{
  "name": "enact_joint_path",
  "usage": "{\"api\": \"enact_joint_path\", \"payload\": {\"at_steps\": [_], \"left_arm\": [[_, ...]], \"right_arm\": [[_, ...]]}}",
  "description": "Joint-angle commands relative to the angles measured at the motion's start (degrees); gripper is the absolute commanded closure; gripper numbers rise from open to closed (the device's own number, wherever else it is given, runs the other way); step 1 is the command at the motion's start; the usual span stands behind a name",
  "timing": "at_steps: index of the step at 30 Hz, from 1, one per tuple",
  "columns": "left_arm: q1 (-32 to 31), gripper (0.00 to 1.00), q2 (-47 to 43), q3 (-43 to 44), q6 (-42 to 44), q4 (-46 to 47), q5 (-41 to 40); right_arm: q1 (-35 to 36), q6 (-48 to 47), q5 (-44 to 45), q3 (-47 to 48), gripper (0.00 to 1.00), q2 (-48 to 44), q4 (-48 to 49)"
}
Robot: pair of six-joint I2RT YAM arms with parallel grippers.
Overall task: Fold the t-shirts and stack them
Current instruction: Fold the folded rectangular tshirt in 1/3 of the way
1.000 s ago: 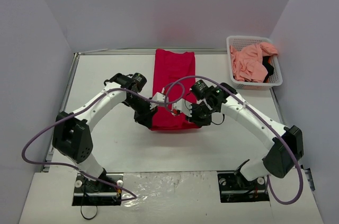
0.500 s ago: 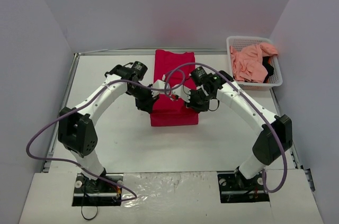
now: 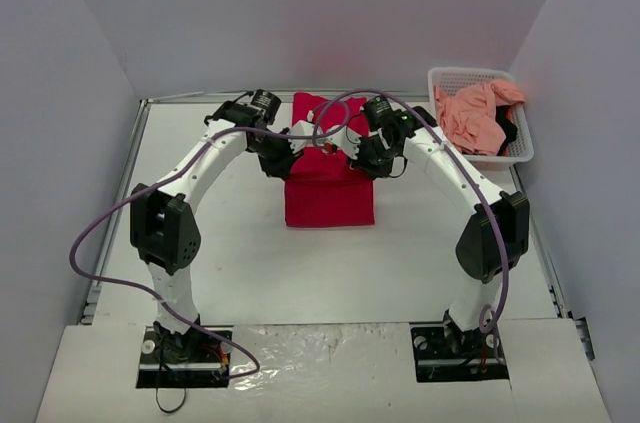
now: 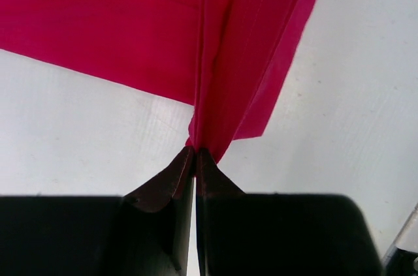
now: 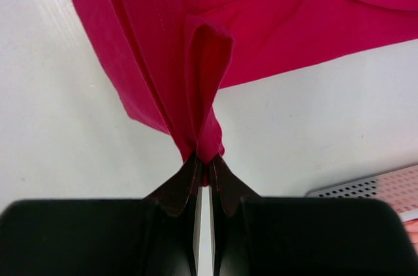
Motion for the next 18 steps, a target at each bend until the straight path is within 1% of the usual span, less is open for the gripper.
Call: {"api": "enact_joint_path", "payload": {"at_steps": [1, 8, 18], "left_arm": [[-0.1, 0.98, 0.6, 5.6, 1.1, 0.4, -1.9], [0.7, 0.98, 7.2, 13.8, 1.9, -1.2, -2.6], [2.1, 0.98, 12.7, 19.6, 3.6, -2.1, -2.5]], "right_arm": [[-2.6, 1.3, 2.4, 4.2, 1.0, 3.0, -0.1], [-5.4, 0.1, 2.4, 9.9, 1.0, 8.9, 0.0], [-7.2, -0.8, 1.9, 16.4, 1.0, 16.5, -0.1]]}}
